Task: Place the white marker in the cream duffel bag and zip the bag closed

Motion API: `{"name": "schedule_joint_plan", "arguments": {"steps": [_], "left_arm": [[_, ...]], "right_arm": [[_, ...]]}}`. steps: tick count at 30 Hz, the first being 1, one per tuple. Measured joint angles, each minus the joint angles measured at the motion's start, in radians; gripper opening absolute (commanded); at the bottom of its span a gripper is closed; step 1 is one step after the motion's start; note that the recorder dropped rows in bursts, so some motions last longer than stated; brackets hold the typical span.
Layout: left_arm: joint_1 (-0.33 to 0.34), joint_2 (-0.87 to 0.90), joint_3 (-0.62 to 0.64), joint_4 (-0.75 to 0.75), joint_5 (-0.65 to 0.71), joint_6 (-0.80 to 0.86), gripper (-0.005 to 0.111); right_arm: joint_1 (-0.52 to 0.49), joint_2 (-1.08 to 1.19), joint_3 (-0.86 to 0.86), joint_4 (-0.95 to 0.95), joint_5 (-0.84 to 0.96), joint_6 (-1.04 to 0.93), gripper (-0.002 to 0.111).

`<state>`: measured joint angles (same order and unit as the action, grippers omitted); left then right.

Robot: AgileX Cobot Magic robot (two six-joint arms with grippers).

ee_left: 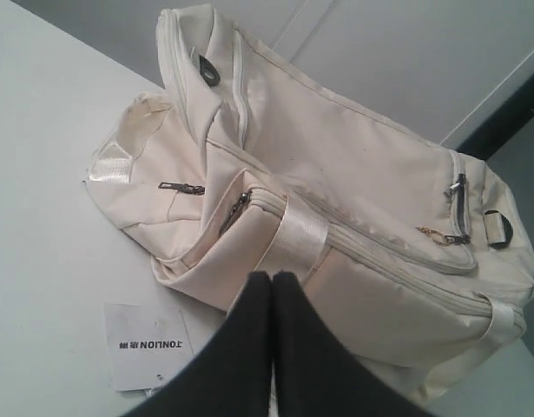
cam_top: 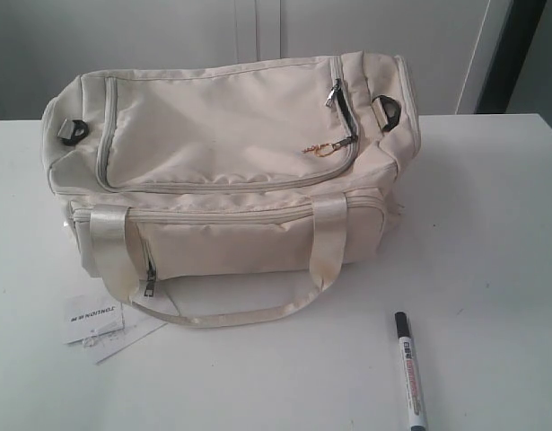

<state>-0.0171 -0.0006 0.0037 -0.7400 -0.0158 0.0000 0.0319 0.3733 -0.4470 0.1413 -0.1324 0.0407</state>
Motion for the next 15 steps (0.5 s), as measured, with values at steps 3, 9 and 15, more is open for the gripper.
{"name": "schedule_joint_plan", "arguments": {"steps": [3, 9, 15], "left_arm": [[0.0, 0.0, 0.0, 0.0, 0.0, -0.007, 0.0], [0.0, 0.0, 0.0, 0.0, 0.016, 0.0, 0.0], [0.0, 0.0, 0.0, 0.0, 0.025, 0.0, 0.0]], "right_arm": [[0.0, 0.13, -0.121, 0.0, 0.132, -0.047, 0.0], [0.0, 0.352, -0.325, 0.0, 0.366, -0.11, 0.0], [0.0, 0.582, -0.531, 0.0, 0.597, -0.177, 0.0]]}}
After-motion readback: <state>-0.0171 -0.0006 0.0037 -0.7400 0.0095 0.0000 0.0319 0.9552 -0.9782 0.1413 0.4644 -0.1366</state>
